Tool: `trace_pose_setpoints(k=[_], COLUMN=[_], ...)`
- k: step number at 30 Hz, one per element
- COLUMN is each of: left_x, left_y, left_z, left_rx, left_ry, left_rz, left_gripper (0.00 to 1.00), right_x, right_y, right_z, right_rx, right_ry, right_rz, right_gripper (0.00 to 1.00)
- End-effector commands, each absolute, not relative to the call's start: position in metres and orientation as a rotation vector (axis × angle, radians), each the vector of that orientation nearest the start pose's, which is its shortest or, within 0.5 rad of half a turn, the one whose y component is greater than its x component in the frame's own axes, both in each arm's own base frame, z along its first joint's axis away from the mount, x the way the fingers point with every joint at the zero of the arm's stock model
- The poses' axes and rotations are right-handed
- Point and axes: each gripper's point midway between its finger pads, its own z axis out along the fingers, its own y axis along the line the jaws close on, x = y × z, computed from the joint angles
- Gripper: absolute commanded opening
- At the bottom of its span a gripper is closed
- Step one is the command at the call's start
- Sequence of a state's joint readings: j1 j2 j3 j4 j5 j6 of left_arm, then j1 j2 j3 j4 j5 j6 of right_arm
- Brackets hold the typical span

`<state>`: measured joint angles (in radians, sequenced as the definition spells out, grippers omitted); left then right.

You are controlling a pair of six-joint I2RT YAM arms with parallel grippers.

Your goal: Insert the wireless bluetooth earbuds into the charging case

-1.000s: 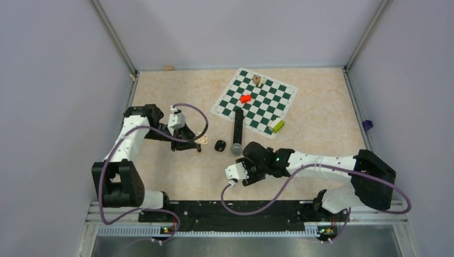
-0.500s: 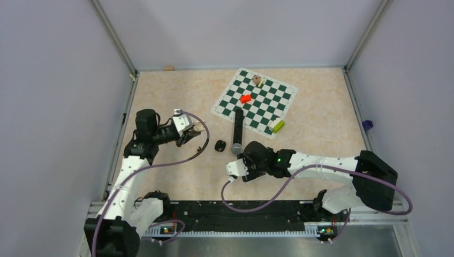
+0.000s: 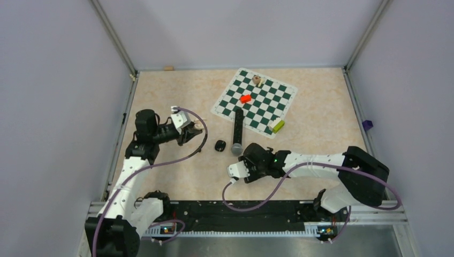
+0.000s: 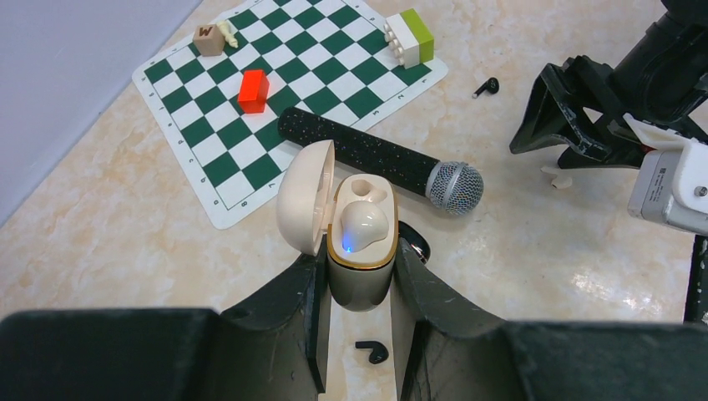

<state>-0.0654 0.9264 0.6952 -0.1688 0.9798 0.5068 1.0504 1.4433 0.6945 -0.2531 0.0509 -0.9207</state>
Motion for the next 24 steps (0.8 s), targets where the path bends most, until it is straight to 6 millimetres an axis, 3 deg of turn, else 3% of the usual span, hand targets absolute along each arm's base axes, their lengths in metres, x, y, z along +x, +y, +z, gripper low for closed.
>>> trace_pose_setpoints(k=[1,7,11,16,19,24], left_x=[0.261,0.261,0.260,0.260,0.260,0.260], left_y=[-0.156,-0.156,-0.156,-0.156,-0.156,-0.155], left_z=[0.230,0.228,0.228,0.227,0.225,0.225], left_rx=[1.083,1.084,1.086,1.090,1.090,1.089], left_ry=[1.429,1.425,1.421,1.418,1.422,1.422], left_rz=[-0.658,-0.655,-0.655,-0.656,-0.654,-0.659], left_gripper=[0.00,0.00,0.00,0.00,0.00,0.00], right_x=[0.207,0.224,0.230,0.199,0.184,0.176], right_y=[0.263,0.285,0.280,0.273,0.265,0.258], right_z=[0.027,0.046,0.069,0.087,0.083,0.068], right_rx=[-2.060,-1.922,-1.927,-2.104,-2.210,-2.301], right_ry=[1.449,1.429,1.378,1.202,1.024,0.738], right_rz=[-0.032,-0.024,-0.073,0.050,0.061,-0.010], right_gripper=[0.58,0.58,0.57,0.55,0.55,0.55])
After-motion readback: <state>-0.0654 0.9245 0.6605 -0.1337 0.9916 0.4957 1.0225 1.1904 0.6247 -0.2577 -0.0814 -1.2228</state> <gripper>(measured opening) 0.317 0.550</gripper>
